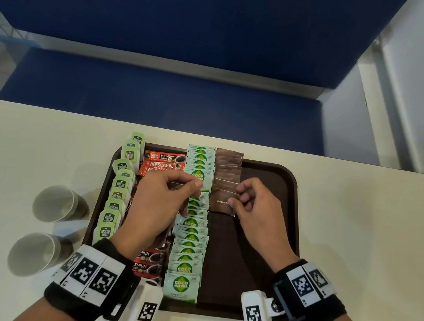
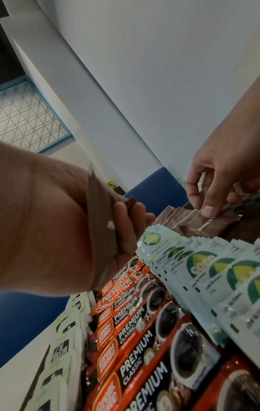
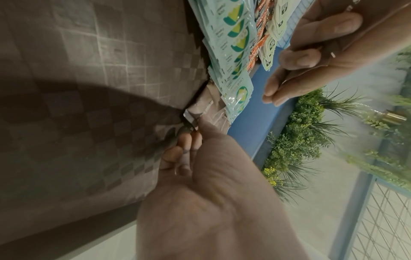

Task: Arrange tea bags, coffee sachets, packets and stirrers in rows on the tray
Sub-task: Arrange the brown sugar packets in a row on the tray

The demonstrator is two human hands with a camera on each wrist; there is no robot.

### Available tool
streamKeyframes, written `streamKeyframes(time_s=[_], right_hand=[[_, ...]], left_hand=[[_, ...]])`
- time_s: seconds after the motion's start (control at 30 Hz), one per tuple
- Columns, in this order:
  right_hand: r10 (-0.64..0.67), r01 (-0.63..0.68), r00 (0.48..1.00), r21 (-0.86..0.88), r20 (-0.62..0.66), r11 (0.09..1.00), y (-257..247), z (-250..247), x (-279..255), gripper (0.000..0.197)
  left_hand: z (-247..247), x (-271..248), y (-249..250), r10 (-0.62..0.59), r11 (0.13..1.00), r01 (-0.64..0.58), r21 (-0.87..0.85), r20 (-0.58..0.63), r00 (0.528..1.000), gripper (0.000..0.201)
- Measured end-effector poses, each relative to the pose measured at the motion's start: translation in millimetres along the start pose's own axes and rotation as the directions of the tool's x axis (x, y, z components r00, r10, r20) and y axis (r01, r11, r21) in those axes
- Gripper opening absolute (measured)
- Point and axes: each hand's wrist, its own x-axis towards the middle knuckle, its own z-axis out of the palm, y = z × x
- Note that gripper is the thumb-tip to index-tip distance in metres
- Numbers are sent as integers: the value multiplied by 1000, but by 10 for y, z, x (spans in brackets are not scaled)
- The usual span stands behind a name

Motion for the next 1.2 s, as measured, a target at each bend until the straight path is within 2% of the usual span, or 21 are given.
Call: streamKeyframes(time_s=[0.17, 0.3, 0.37, 0.47, 0.53, 0.6, 0.7, 0.83, 0.9, 0.97, 1.07, 1.2], right_hand=[[2, -2, 999, -2, -41, 1000, -35, -37, -32, 28], [-36, 48, 990, 89, -139, 995, -194, -112, -120, 15], [6, 5, 999, 250, -43, 968, -363, -159, -195, 9], [69, -163, 976, 485, 207, 859, -588, -217, -292, 22], [77, -194, 969, 530, 235, 825, -649, -254, -305, 30], [90, -198, 970, 525, 225, 828, -665, -302, -296, 36], [140, -265, 954, 520, 267, 812, -636, -358, -278, 42], [149, -310, 930, 504, 335, 806, -581, -380, -279, 38], [130, -285, 941, 521, 312, 805, -564, -399, -276, 33], [118, -231, 965, 544, 234, 807, -551, -438, -257, 29], [90, -144, 987, 492, 132, 859, -519, -484, -213, 26], [40, -118, 979, 395, 201, 911, -474, -488, -220, 14]], left_hand=[[24, -6, 1, -19, 1000, 19, -15, 6, 1000, 9], [80, 14, -7, -91, 995, 92, -32, 39, 995, 20], [123, -6, 38, -76, 997, 78, -29, 70, 995, 23], [181, -54, 111, 19, 999, -15, -34, 123, 992, 20], [195, -65, 129, 83, 997, -82, -16, 146, 986, 23], [196, -72, 147, 108, 994, -105, -29, 162, 981, 25], [189, -99, 202, 95, 993, -78, -92, 205, 974, 28], [172, -94, 190, 112, 993, -97, -70, 267, 957, 33], [151, -85, 185, 118, 993, -113, -33, 256, 959, 29], [128, -65, 171, 92, 995, -97, 5, 252, 963, 21], [99, -58, 160, 33, 999, -42, 26, 269, 963, 13], [121, -69, 157, 30, 999, -36, 19, 222, 975, 10]])
